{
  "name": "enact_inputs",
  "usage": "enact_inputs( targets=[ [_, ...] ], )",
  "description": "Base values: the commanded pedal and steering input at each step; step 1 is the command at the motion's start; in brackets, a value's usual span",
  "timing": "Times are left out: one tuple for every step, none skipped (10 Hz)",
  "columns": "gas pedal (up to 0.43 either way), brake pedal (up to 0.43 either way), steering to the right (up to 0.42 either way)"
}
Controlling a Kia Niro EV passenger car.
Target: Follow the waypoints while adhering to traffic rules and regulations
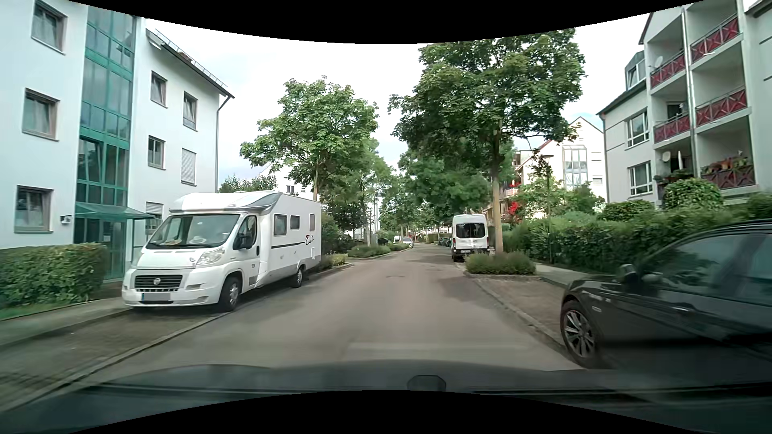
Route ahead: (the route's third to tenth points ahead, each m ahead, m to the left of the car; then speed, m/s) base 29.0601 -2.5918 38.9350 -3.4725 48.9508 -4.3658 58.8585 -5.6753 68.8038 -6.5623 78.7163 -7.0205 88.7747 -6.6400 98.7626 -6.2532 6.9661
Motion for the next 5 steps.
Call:
enact_inputs(
  targets=[
    [0.130, 0.000, 0.019],
    [0.059, 0.000, 0.019],
    [0.059, 0.000, 0.020],
    [0.059, 0.000, 0.019],
    [0.059, 0.000, 0.019]
  ],
)
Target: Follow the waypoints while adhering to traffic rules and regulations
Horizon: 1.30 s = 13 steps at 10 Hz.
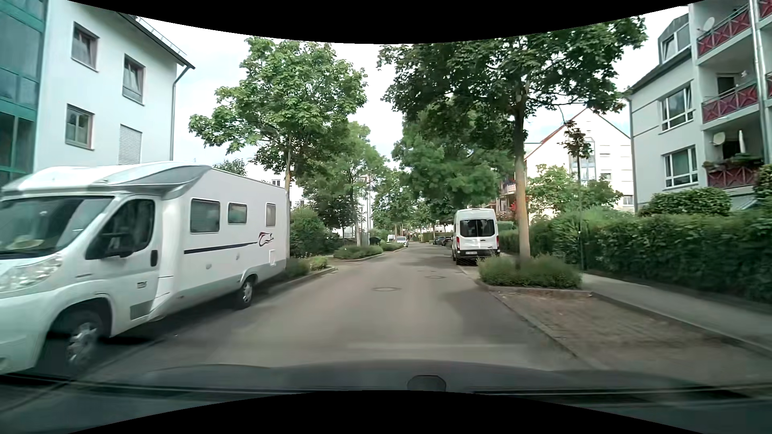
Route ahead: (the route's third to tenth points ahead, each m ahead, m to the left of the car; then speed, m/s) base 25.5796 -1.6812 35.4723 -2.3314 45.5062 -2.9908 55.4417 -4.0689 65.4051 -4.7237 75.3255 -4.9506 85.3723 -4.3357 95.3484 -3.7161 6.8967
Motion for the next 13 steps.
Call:
enact_inputs(
  targets=[
    [0.067, 0.000, 0.019],
    [0.067, 0.000, 0.019],
    [0.079, 0.000, 0.019],
    [0.079, 0.000, 0.019],
    [0.087, 0.000, 0.018],
    [0.087, 0.000, 0.019],
    [0.098, 0.000, 0.020],
    [0.110, 0.000, 0.020],
    [0.118, 0.000, 0.020],
    [0.118, 0.000, 0.021],
    [0.118, 0.000, 0.021],
    [0.118, 0.000, 0.021],
    [0.118, 0.000, 0.021]
  ],
)
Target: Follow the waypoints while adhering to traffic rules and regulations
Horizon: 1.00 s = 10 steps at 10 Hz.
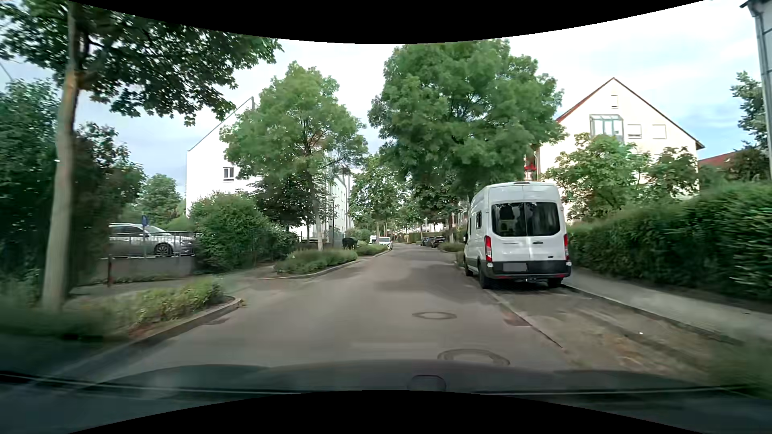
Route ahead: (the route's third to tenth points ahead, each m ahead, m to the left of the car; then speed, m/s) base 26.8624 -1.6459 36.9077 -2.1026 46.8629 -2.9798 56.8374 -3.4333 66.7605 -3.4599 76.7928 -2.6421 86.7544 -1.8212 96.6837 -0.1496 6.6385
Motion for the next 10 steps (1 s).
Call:
enact_inputs(
  targets=[
    [0.130, 0.000, 0.019],
    [0.130, 0.000, 0.016],
    [0.130, 0.000, 0.014],
    [0.118, 0.000, 0.018],
    [0.118, 0.000, 0.020],
    [0.118, 0.000, 0.019],
    [0.118, 0.000, 0.020],
    [0.118, 0.000, 0.020],
    [0.118, 0.000, 0.019],
    [0.130, 0.000, 0.017]
  ],
)
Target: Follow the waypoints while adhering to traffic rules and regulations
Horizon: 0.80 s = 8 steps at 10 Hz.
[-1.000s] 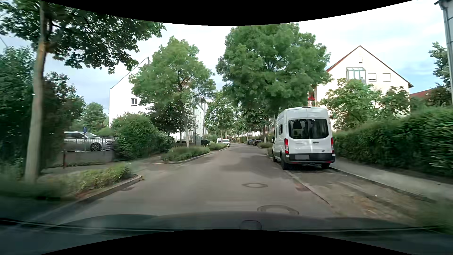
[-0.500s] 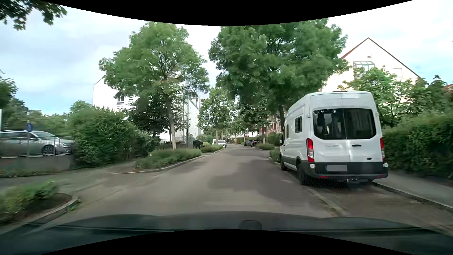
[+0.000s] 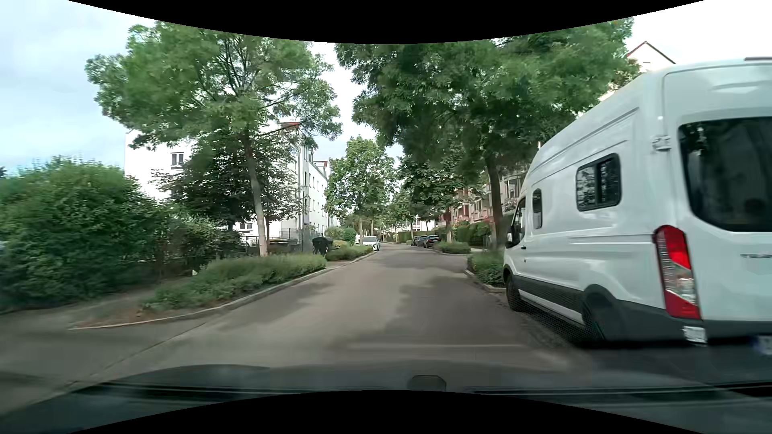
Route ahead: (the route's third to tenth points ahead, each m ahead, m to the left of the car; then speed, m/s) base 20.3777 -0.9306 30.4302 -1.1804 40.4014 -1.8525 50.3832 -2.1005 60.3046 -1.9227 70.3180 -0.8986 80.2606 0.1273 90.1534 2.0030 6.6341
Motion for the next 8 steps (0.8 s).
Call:
enact_inputs(
  targets=[
    [0.130, 0.000, 0.021],
    [0.130, 0.000, 0.023],
    [0.138, 0.000, 0.023],
    [0.138, 0.000, 0.022],
    [0.150, 0.000, 0.022],
    [0.150, 0.000, 0.021],
    [0.150, 0.000, 0.019],
    [0.150, 0.000, 0.017]
  ],
)
